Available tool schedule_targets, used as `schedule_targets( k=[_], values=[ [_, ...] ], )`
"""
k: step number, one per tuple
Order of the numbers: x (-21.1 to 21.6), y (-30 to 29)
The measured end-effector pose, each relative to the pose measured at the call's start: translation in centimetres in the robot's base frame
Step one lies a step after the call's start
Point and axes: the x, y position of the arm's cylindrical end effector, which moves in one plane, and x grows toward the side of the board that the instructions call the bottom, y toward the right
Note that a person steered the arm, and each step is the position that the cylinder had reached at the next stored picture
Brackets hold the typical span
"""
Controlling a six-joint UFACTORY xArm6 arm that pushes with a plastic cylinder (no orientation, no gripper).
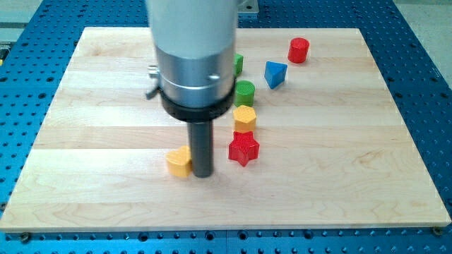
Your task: Push the heart to the bottom left
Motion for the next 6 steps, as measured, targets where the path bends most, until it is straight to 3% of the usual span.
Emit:
schedule_targets(
  k=[1,2,4,5,6],
  values=[
    [0.8,-8.9],
    [-2.6,-5.5],
    [-0.8,-14.3],
    [2.7,-15.7],
    [2.1,-10.7]
  ],
)
